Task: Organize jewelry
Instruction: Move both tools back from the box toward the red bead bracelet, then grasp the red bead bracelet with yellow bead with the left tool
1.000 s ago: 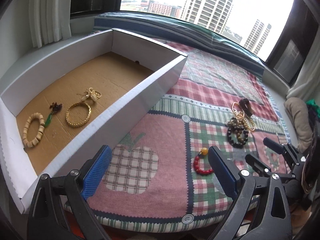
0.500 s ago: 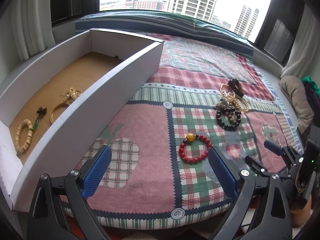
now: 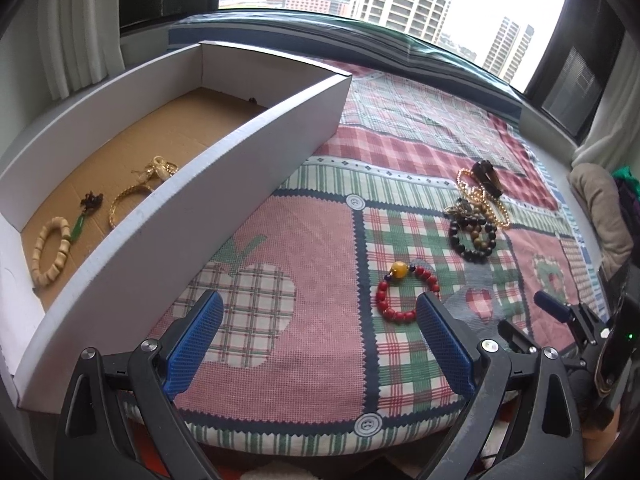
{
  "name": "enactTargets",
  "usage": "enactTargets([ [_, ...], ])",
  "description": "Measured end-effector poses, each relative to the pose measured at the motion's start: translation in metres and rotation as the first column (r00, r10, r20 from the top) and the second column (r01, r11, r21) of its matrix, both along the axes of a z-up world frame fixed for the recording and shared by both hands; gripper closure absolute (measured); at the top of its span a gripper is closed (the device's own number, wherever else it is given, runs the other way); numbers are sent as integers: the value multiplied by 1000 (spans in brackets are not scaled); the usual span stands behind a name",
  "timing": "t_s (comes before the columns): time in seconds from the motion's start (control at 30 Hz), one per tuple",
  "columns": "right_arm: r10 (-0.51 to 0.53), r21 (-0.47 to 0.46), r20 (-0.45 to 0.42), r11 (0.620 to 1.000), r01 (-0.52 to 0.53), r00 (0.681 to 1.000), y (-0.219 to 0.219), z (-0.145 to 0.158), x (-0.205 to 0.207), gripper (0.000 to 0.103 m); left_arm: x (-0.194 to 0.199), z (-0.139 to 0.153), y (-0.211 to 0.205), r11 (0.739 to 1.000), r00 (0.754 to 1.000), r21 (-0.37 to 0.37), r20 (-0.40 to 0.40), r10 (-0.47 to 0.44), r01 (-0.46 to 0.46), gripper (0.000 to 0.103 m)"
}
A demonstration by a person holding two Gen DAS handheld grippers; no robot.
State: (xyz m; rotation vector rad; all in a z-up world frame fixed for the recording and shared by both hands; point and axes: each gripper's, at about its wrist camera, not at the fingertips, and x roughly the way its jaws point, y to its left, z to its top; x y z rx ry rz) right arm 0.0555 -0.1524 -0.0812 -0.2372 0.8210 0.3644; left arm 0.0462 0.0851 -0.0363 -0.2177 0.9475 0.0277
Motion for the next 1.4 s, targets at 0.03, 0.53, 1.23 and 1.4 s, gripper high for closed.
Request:
enactTargets([
  [0.03, -3, 1, -3, 1000, 3, 1000, -1, -1, 0, 24, 0, 0, -1, 1000, 1000, 0, 0, -3, 3, 6],
  [0.53, -19, 8, -51, 1000, 20, 999, -5, -15, 4, 24, 5, -10, 2, 1000, 999, 1, -38, -17, 17, 6],
  [1.23, -52, 42, -70, 998, 55, 996, -17, -17, 4, 24, 78, -65, -49, 938, 929, 53, -166, -331, 343, 15],
  [1.4, -52, 41, -66, 998, 55, 996, -18, -15, 3, 24, 94, -84, -87, 856, 867, 184, -234, -440, 484, 33],
])
